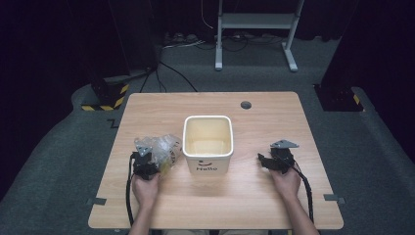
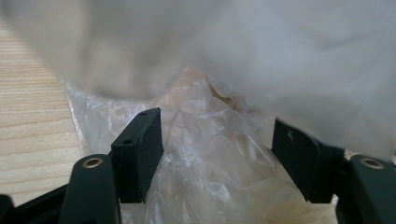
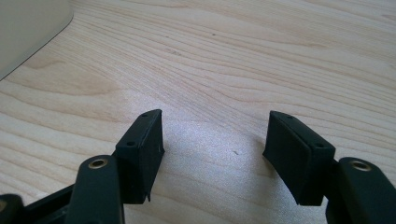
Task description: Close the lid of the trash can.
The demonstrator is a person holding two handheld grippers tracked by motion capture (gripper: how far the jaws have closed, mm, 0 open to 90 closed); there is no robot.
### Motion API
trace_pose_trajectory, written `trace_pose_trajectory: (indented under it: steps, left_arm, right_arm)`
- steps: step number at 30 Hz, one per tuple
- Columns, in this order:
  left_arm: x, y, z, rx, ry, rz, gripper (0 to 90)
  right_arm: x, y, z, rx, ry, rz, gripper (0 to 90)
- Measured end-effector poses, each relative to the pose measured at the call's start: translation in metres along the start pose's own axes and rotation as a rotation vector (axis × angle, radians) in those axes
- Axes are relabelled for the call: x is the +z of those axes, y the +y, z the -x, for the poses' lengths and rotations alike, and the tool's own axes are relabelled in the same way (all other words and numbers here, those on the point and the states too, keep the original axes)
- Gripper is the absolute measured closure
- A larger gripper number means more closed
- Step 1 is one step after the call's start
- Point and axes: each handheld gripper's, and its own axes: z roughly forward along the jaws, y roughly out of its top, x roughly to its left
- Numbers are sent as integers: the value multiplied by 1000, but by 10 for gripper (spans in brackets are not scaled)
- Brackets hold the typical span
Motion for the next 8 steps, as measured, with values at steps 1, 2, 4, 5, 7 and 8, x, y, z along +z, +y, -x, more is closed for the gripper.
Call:
trace_pose_trajectory:
  steps: [1,2,4,5,7,8]
  left_arm:
    - [0,0,0,2,-3,-2,340]
    - [0,0,0,2,-12,-2,340]
    - [0,0,-1,-5,-20,3,340]
    - [0,0,-1,-13,-23,5,340]
    - [0,0,-2,-22,-32,7,340]
    - [0,0,-4,-27,-38,11,345]
  right_arm:
    - [0,0,0,0,0,0,372]
    - [0,0,0,-1,0,0,376]
    - [0,0,0,-1,2,1,378]
    - [0,0,0,-1,2,1,379]
    - [0,0,0,-1,1,1,380]
    - [0,0,0,0,2,1,380]
